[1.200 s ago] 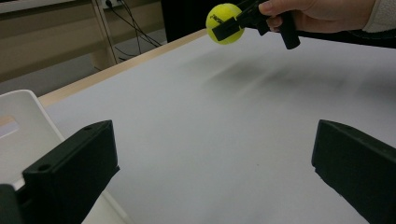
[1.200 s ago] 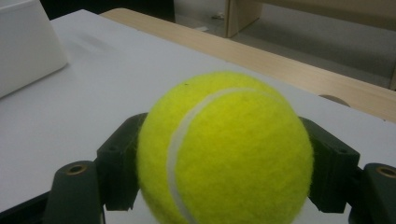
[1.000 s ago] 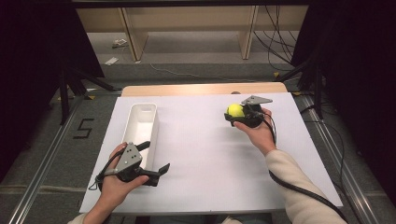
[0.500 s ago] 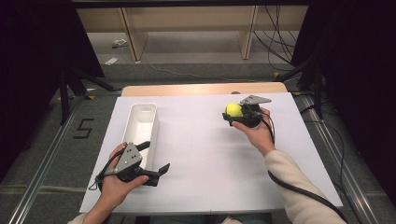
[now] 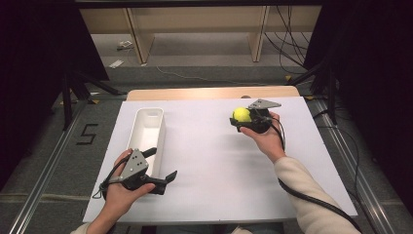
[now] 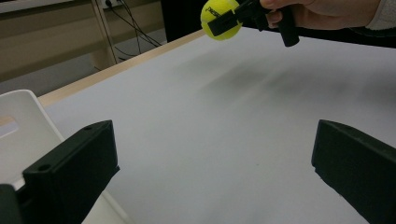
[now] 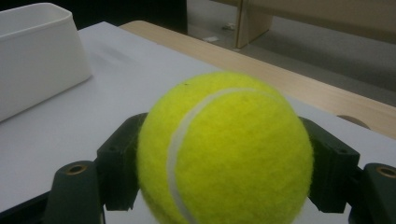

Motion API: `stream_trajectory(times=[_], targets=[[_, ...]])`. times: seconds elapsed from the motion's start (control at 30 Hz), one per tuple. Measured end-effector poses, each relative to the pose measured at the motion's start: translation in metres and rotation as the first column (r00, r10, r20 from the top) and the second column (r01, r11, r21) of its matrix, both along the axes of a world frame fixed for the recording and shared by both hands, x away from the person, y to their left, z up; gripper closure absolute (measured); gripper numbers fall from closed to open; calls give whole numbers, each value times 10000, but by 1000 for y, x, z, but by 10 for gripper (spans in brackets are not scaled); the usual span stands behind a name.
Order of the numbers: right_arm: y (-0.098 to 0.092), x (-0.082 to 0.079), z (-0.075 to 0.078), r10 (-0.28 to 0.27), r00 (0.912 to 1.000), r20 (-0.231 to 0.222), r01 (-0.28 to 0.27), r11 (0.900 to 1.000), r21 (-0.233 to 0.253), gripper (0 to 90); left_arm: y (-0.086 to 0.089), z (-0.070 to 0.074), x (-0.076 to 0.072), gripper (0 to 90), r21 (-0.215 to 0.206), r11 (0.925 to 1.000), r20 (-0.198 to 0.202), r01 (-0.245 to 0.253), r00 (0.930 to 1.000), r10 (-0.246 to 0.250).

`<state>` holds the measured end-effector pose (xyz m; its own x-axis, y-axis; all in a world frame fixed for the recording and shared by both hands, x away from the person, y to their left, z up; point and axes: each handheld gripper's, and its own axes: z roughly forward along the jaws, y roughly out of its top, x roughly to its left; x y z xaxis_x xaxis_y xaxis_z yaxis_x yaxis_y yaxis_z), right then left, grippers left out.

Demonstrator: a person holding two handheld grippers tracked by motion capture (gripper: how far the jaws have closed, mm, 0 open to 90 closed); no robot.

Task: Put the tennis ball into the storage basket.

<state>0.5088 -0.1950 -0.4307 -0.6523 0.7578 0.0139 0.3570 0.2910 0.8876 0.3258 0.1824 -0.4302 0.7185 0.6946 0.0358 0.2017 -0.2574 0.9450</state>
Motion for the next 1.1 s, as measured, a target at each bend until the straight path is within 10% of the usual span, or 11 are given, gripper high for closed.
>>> stream_trajectory(times=[1.1], targets=[[16, -6, 8, 376, 9990, 223, -379, 9992, 128, 269, 0, 0, 0, 0, 8, 10000, 4, -1, 10000, 1]])
